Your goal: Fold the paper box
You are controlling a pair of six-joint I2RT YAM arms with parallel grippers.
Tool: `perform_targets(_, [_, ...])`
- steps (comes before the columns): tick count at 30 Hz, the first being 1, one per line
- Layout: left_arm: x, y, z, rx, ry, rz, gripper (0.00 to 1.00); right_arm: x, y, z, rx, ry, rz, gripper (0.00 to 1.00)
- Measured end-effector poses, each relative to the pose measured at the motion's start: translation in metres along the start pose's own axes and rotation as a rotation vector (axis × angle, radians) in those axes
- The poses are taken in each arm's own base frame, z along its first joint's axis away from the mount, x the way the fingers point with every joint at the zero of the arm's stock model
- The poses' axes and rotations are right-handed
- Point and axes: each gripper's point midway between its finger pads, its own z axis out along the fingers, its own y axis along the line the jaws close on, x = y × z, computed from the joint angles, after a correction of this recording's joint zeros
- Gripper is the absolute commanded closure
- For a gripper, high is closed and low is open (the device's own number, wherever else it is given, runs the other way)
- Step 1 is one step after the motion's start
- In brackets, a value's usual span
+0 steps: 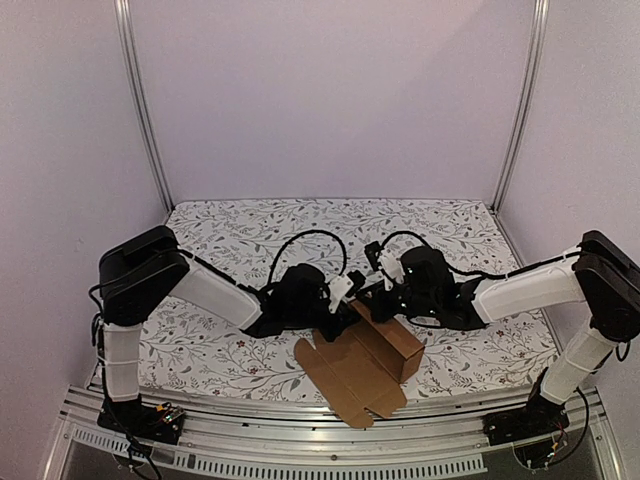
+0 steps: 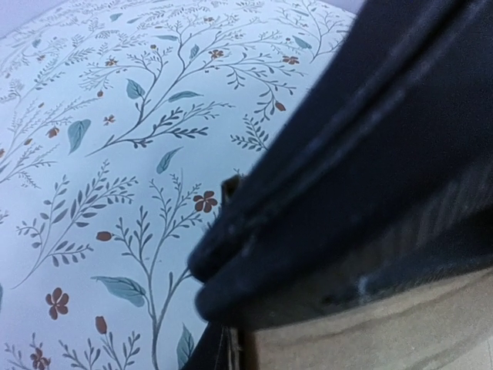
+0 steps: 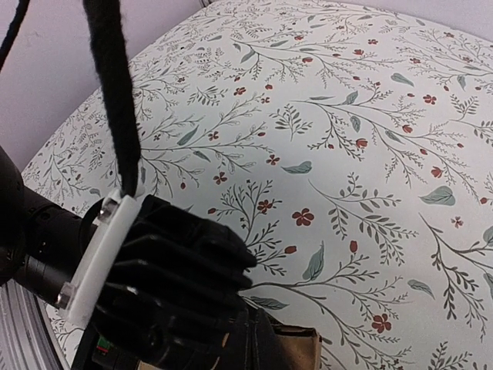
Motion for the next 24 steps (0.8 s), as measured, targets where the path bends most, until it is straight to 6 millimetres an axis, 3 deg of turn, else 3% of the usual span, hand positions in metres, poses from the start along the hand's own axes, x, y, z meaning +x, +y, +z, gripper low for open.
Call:
perform_targets(13, [0.002, 0.001, 0.013, -0.034, -0.026, -0.039, 0.88, 0.001, 0.001, -0.001, 0.004, -0.003, 0.026, 1.0])
perform_targets(17, [-0.001, 0.002, 0.018, -0.065, -0.043, -0.05, 1.0, 0.001, 0.0, -0.002, 0.007, -0.004, 0.041, 1.0])
perform_targets(24, [-0.003, 0.001, 0.022, -0.112, -0.064, -0.058, 1.0, 0.003, -0.002, -0.005, 0.016, -0.006, 0.065, 1.0])
